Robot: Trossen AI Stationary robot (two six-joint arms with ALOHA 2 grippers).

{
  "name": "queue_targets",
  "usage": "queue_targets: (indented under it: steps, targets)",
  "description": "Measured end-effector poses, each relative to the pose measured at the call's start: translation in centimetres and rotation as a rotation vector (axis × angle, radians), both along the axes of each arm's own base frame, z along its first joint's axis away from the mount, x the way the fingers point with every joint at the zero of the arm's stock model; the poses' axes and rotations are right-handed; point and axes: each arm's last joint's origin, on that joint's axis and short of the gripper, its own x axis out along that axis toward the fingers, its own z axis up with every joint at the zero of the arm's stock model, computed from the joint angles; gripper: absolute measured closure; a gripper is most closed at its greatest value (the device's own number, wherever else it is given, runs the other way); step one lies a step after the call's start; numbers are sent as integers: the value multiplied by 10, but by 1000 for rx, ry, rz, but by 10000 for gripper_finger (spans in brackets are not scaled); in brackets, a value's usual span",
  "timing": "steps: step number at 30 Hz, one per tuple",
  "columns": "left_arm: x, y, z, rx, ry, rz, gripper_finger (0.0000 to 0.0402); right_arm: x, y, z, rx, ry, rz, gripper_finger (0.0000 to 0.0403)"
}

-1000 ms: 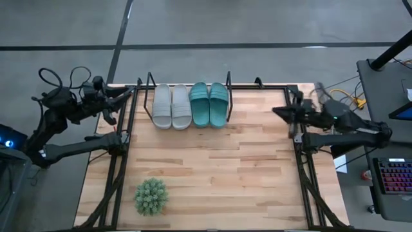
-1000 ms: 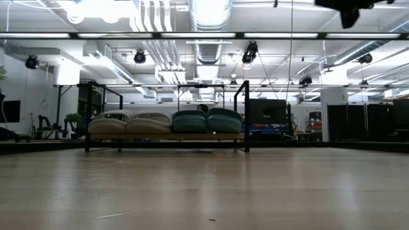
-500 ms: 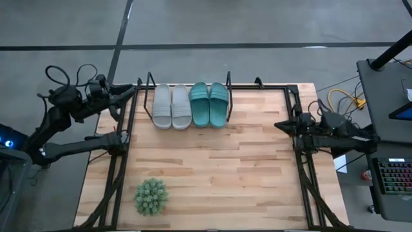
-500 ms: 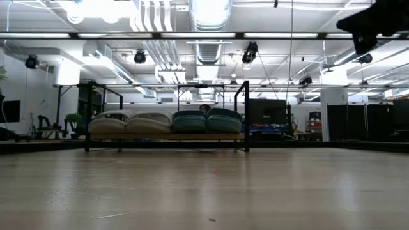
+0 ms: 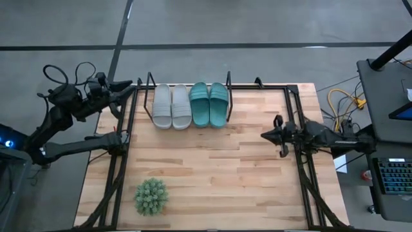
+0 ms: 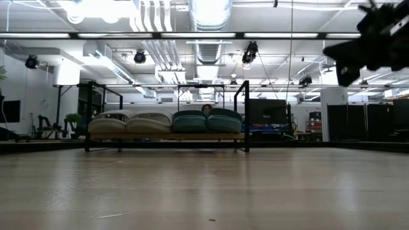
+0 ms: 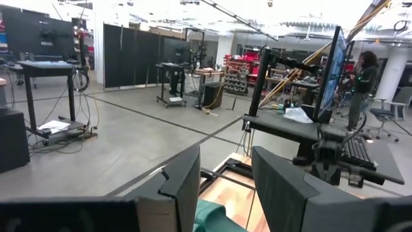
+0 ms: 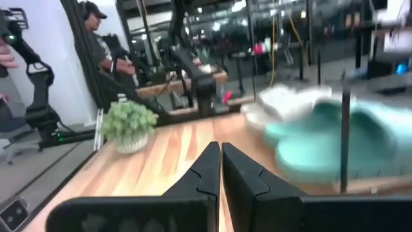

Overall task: Pick and place slides into the shelf
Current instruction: Return to Home Position

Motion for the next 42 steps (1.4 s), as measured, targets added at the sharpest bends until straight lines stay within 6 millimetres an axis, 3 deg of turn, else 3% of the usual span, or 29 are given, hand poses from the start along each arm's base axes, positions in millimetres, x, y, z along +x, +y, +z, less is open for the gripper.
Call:
queue_targets:
  steps: [3, 10, 16, 21, 27, 32, 42]
  targets:
    - [0, 0, 0, 0, 0, 0, 276, 2, 0, -8, 48, 39, -1, 395]
    - [3, 1, -1, -5, 9, -6, 276, 1, -2, -2, 57, -20, -52, 394]
    - [21, 6, -11, -62, 60, -111, 276, 2, -2, -3, 37, -8, -54, 394]
    - [37, 14, -41, -88, 117, -63, 276, 2, -2, -3, 37, -8, -54, 394]
    - [50, 22, -101, -106, 177, 5, 276, 2, -2, -3, 37, -9, -53, 394]
    - [36, 16, -142, -135, 190, 21, 276, 2, -2, -3, 42, -10, -53, 394]
    - [-10, -7, -142, -60, 114, -44, 276, 2, -2, -3, 63, -4, -52, 394]
